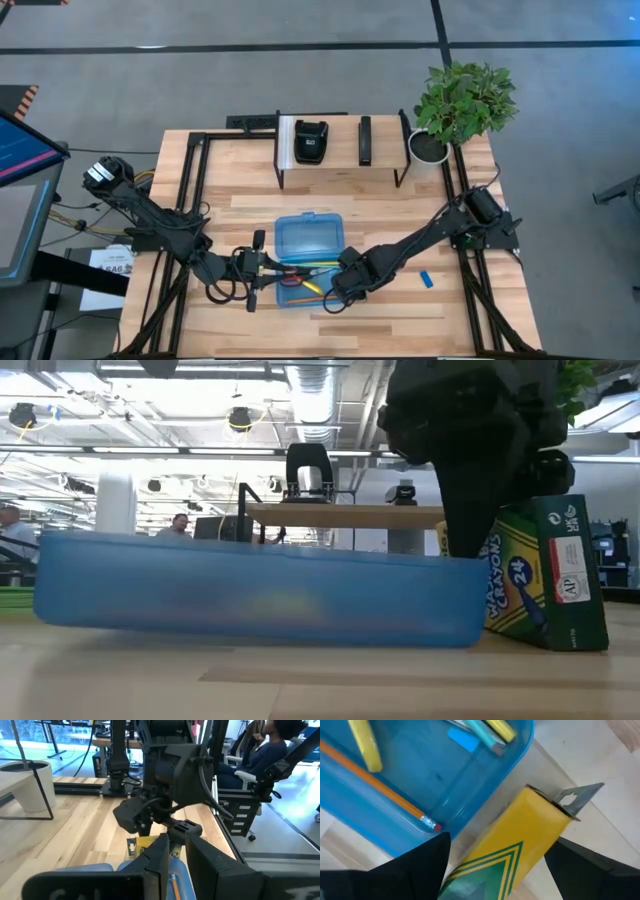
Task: Pack school essentials
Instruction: Put the yellow crayon box into the blue supply box
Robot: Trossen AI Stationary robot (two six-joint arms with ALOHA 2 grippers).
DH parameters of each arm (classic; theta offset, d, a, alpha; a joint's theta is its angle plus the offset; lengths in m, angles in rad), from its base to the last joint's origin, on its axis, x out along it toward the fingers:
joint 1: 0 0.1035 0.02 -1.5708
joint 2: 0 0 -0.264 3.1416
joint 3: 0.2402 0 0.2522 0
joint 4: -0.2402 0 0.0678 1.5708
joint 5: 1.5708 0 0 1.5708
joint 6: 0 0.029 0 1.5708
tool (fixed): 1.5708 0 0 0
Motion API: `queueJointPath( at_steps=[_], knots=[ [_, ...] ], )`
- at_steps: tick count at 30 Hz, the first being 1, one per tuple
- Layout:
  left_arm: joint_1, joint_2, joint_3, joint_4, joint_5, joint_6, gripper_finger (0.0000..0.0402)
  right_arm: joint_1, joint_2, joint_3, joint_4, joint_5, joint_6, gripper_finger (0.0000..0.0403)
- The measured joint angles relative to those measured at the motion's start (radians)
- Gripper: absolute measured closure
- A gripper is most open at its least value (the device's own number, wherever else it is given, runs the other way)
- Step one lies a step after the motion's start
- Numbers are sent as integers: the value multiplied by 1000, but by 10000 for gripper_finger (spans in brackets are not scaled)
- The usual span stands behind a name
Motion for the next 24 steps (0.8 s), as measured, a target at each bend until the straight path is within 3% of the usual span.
queueJointPath(
  at_steps=[18,24],
  knots=[
    [0,0,0,0,0,0,349,1,-7,-1,-7,-44,-20,152],
    [0,0,0,0,0,0,349,1,-7,-1,-67,-72,-39,212]
  ],
)
